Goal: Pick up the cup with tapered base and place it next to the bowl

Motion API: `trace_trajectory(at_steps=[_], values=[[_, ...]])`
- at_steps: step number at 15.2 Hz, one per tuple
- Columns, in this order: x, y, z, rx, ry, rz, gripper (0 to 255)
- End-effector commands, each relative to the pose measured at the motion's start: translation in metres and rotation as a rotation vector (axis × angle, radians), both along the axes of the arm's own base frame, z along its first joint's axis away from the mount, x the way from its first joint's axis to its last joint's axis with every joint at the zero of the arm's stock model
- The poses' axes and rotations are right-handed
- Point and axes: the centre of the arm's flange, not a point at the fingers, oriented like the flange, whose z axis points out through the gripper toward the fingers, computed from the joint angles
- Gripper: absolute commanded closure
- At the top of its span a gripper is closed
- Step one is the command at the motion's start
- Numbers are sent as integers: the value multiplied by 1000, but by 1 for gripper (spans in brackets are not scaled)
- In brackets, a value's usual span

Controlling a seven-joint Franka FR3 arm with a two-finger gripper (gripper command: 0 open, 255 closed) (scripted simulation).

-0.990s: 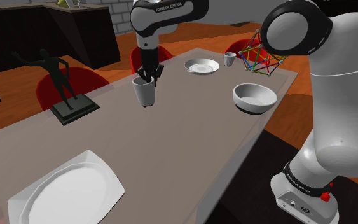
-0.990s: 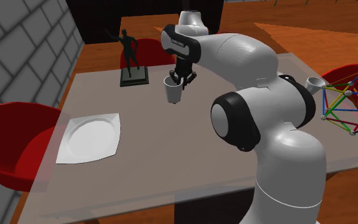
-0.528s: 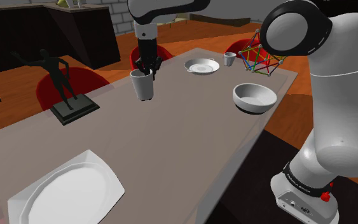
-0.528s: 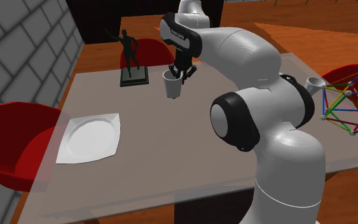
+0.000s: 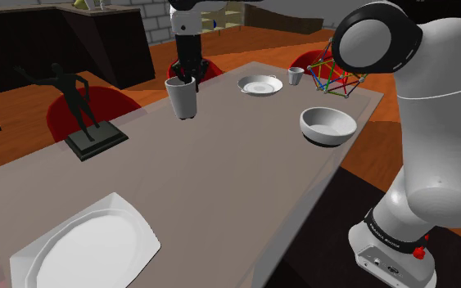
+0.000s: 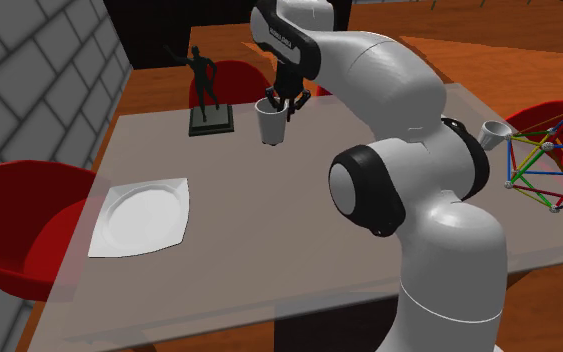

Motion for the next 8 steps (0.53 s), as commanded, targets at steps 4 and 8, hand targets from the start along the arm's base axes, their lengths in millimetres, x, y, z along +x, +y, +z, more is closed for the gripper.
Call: trace_trajectory(at_steps=[4,8], values=[[0,0,26,0,0,0,255],[-7,-39,29,0,0,0,255]])
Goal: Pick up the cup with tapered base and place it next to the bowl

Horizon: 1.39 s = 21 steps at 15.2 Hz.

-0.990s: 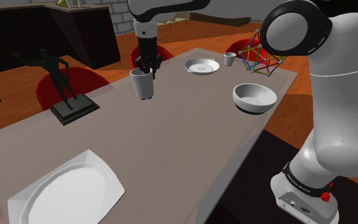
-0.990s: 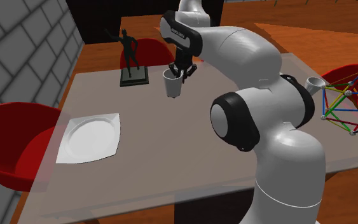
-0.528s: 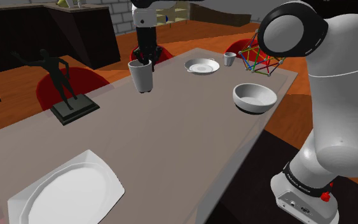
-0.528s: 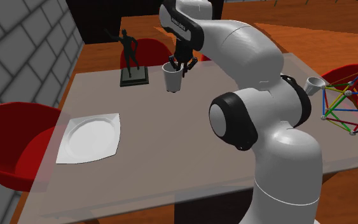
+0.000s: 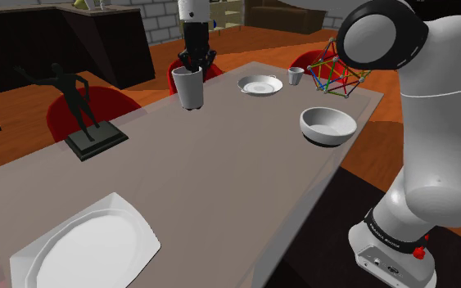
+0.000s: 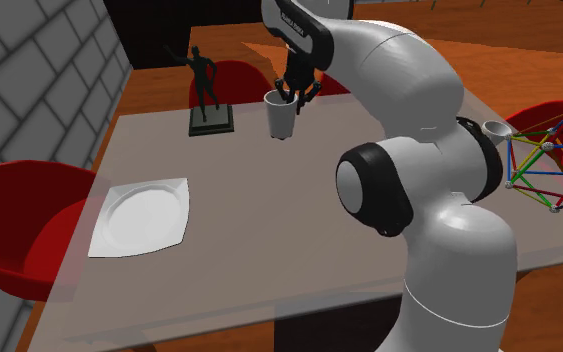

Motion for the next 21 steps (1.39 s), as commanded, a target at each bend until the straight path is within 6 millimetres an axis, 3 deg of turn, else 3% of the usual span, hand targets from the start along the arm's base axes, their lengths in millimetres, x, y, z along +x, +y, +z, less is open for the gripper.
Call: trace_trajectory(at_steps=[1,21], values=[[-5,-24,-1,0,0,1,255],[-53,-284,0,0,0,1,255]])
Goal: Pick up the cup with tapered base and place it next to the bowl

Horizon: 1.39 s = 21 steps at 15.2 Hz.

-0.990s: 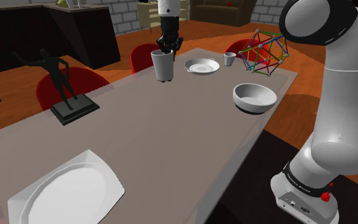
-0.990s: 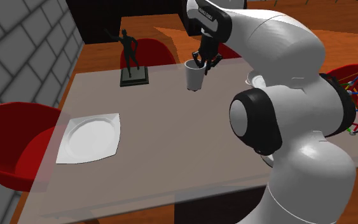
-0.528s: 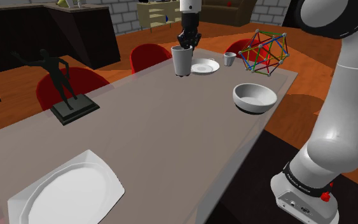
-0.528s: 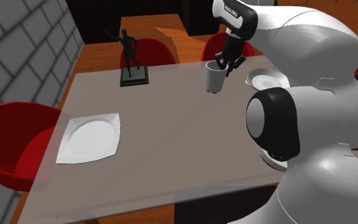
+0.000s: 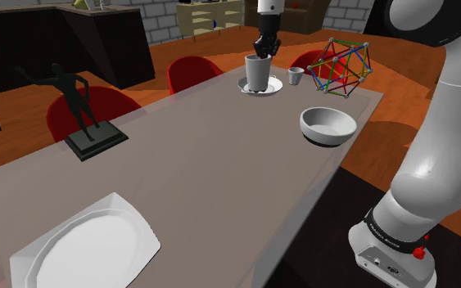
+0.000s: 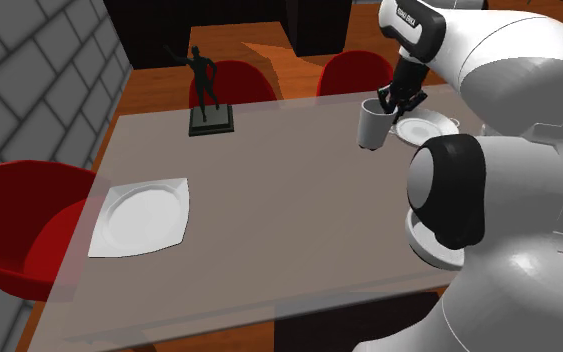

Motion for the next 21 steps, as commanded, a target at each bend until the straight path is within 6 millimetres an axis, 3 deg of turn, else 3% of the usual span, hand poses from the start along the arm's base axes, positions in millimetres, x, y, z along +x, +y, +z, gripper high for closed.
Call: trace_trajectory(at_steps=[1,13,14,21], values=[[-7,-26,-1,0,0,1,255],[-36,-182,0,0,0,1,255],[-39,-202,0,0,0,1,255],[-39,-202,-37,0,0,1,255]])
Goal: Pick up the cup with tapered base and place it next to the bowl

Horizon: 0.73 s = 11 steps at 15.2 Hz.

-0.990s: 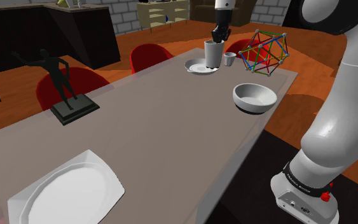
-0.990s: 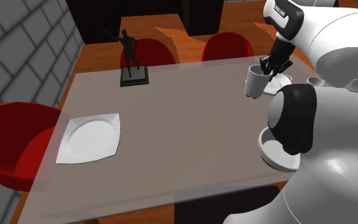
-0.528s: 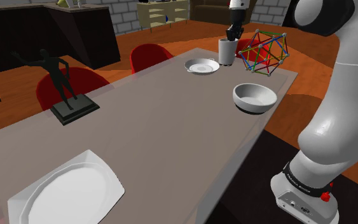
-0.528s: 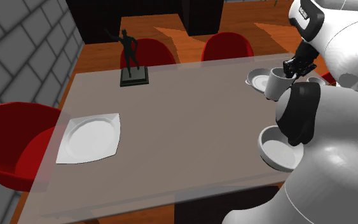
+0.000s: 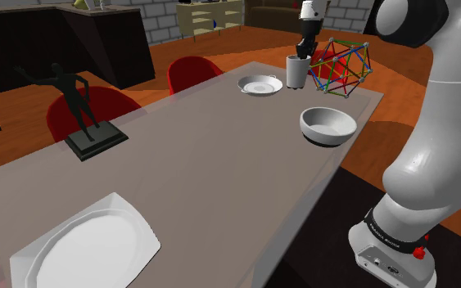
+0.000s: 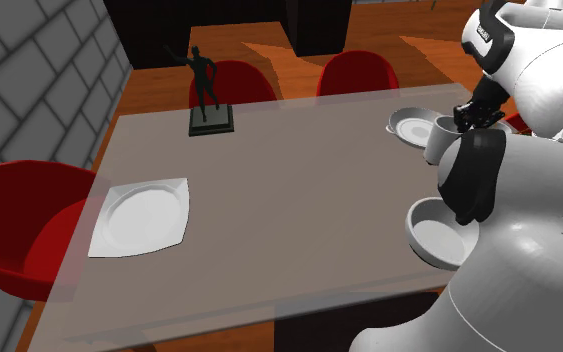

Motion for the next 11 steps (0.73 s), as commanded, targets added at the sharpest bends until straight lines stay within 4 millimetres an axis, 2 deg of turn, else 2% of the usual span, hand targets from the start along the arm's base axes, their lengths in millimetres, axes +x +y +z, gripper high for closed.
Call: trace_trajectory(at_steps=[1,11], values=[[-1,0,-11,0,-1,0,255],[-1,0,-63,0,-1,0,255]])
